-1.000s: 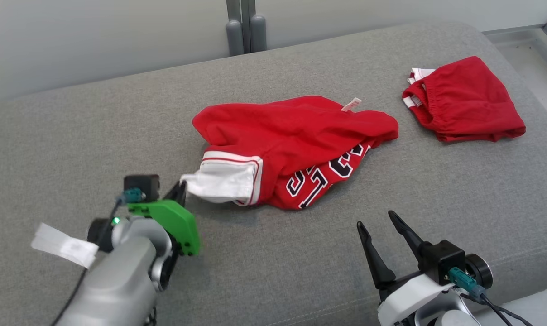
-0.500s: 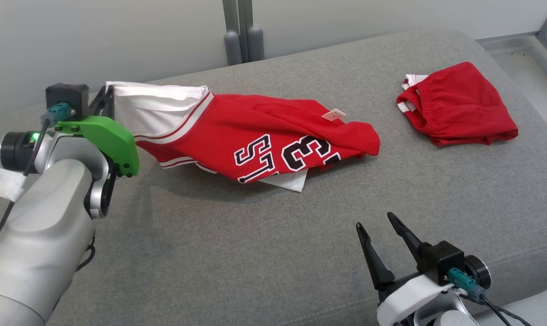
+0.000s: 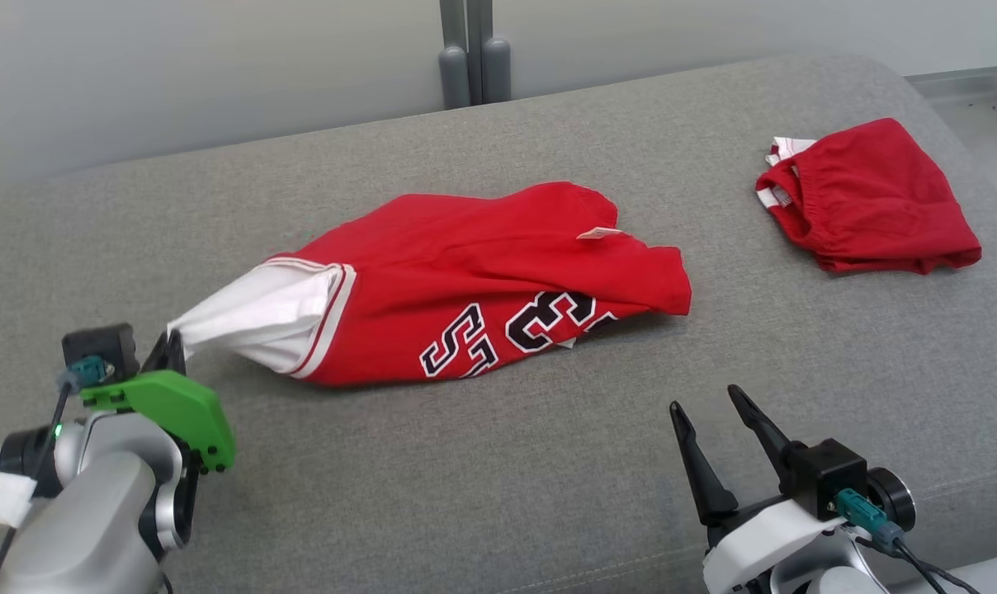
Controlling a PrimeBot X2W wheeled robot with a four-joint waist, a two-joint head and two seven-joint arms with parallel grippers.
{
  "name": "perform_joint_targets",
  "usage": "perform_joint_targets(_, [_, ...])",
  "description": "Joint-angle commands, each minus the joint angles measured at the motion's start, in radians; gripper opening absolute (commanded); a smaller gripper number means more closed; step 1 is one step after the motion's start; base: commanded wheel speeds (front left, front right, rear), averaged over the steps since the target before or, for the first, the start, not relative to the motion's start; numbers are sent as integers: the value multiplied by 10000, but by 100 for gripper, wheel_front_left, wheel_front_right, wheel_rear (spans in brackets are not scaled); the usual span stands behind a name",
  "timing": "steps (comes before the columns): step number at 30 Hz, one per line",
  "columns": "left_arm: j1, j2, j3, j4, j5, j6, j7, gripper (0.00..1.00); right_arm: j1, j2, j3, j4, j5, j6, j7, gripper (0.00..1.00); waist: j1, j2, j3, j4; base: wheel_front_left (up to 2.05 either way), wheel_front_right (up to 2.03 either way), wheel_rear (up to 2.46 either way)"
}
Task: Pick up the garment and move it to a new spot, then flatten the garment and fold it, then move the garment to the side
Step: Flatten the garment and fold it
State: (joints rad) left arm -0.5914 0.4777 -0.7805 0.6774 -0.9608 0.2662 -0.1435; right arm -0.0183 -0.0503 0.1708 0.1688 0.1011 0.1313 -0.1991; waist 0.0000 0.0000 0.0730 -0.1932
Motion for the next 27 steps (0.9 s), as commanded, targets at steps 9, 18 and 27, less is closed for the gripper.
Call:
perform_joint_targets(9, [2078, 396, -89, -1285, -451, 601, 43, 0, 204, -8, -8, -139, -166, -13, 176, 100, 0, 0, -143, 327, 0, 0, 0])
perform_joint_targets(18, [3199, 182, -355, -1426, -651, 750, -27, 14, 332, -7, 45, -135, -284, -13, 335, 100, 0, 0, -405, 301, 0, 0, 0])
perform_joint_targets(27, [3578, -360, 146, -1315, -1122, 432, -742, 100, 392, -7, 76, -129, -244, -13, 345, 100, 0, 0, -598, 298, 0, 0, 0])
